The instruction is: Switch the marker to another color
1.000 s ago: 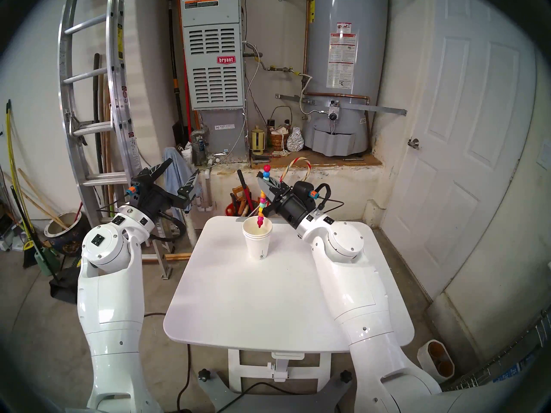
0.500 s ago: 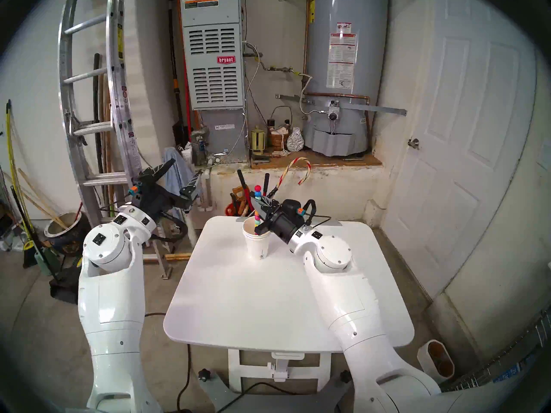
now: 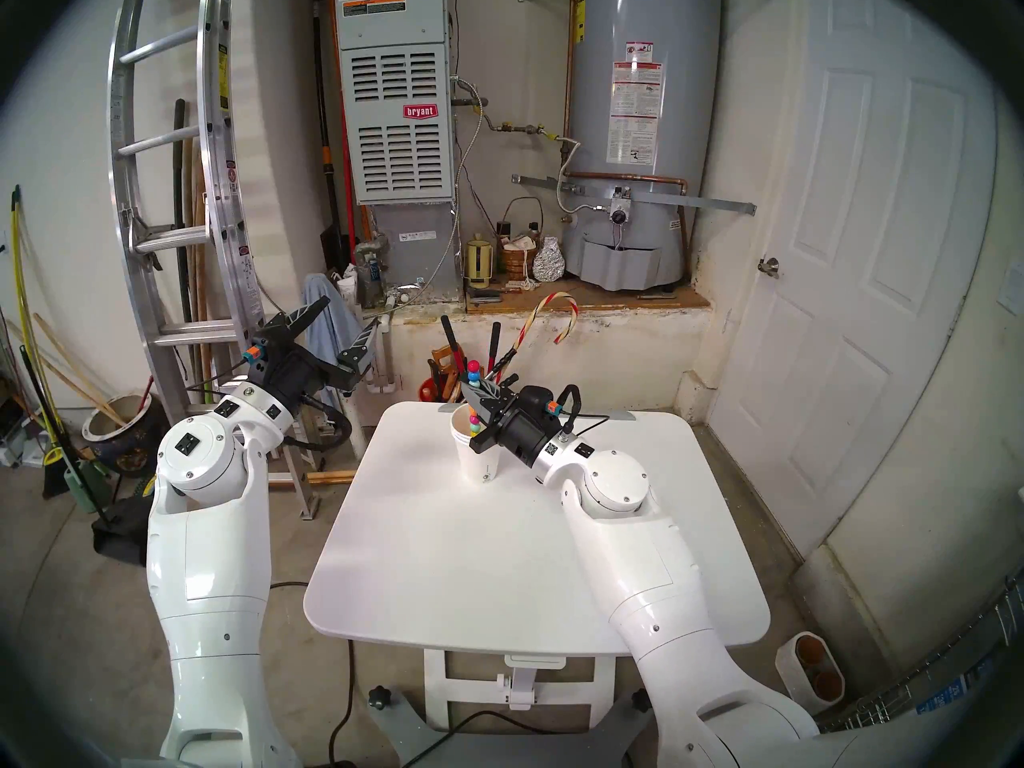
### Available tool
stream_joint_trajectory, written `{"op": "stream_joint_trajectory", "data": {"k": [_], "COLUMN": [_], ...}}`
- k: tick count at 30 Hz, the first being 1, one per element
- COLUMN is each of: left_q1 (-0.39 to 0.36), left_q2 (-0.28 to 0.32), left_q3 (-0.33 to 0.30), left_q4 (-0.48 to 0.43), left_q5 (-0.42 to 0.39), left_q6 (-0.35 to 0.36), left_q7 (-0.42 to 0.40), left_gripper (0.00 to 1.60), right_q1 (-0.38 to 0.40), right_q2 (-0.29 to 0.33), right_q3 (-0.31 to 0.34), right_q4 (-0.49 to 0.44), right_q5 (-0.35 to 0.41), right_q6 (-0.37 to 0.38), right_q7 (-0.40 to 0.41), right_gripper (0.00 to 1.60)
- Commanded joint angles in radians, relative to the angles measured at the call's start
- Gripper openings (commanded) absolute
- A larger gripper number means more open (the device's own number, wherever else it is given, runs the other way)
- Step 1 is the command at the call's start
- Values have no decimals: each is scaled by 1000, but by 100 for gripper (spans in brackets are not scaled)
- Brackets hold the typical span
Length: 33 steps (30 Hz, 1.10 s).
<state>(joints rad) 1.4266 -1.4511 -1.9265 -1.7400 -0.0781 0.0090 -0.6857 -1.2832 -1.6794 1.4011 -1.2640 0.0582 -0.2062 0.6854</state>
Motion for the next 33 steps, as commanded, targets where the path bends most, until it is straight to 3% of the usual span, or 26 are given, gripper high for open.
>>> {"op": "stream_joint_trajectory", "data": {"k": [1, 12, 13, 14, 15, 16, 17, 18, 21, 22, 23, 31, 33], "left_q1": [-16, -9, -9, -9, -9, -9, -8, -8, -8, -8, -8, -9, -9], "left_q2": [2, 3, 3, 3, 3, 3, 3, 3, 2, 1, 1, 0, 1], "left_q3": [-2, -5, -5, -5, -5, -5, -5, -4, -4, -3, -2, 0, 1], "left_q4": [-11, -17, -18, -18, -18, -18, -19, -20, -21, -22, -23, -25, -25], "left_q5": [-4, -8, -8, -8, -8, -9, -8, -8, -8, -7, -7, -8, -8], "left_q6": [-2, -1, -1, -1, -1, -1, -1, -1, -1, -1, 0, 1, 2], "left_q7": [2, -1, -1, -1, -2, -3, -4, -4, -4, -3, -3, -6, -6], "left_gripper": [160, 160, 160, 160, 160, 160, 160, 160, 160, 160, 160, 160, 160], "right_q1": [4, -3, -3, -3, -4, -6, -8, -9, -10, -10, -11, -12, -12], "right_q2": [-10, -8, -6, -6, -6, -5, -4, -4, -3, -3, -3, -1, 0], "right_q3": [-7, -11, -10, -10, -9, -9, -7, -6, -5, -4, -4, -3, -2], "right_q4": [-2, -4, -7, -7, -9, -14, -21, -24, -27, -29, -29, -32, -34], "right_q5": [-3, -9, -6, -6, -6, -4, -2, -2, 0, 0, 1, 4, 4], "right_q6": [-19, -26, -26, -26, -25, -24, -21, -20, -19, -17, -16, -15, -16], "right_q7": [-5, -11, -12, -12, -12, -13, -13, -13, -13, -14, -13, -12, -12], "right_gripper": [0, 3, 35, 35, 62, 71, 116, 108, 105, 99, 80, 79, 99]}}
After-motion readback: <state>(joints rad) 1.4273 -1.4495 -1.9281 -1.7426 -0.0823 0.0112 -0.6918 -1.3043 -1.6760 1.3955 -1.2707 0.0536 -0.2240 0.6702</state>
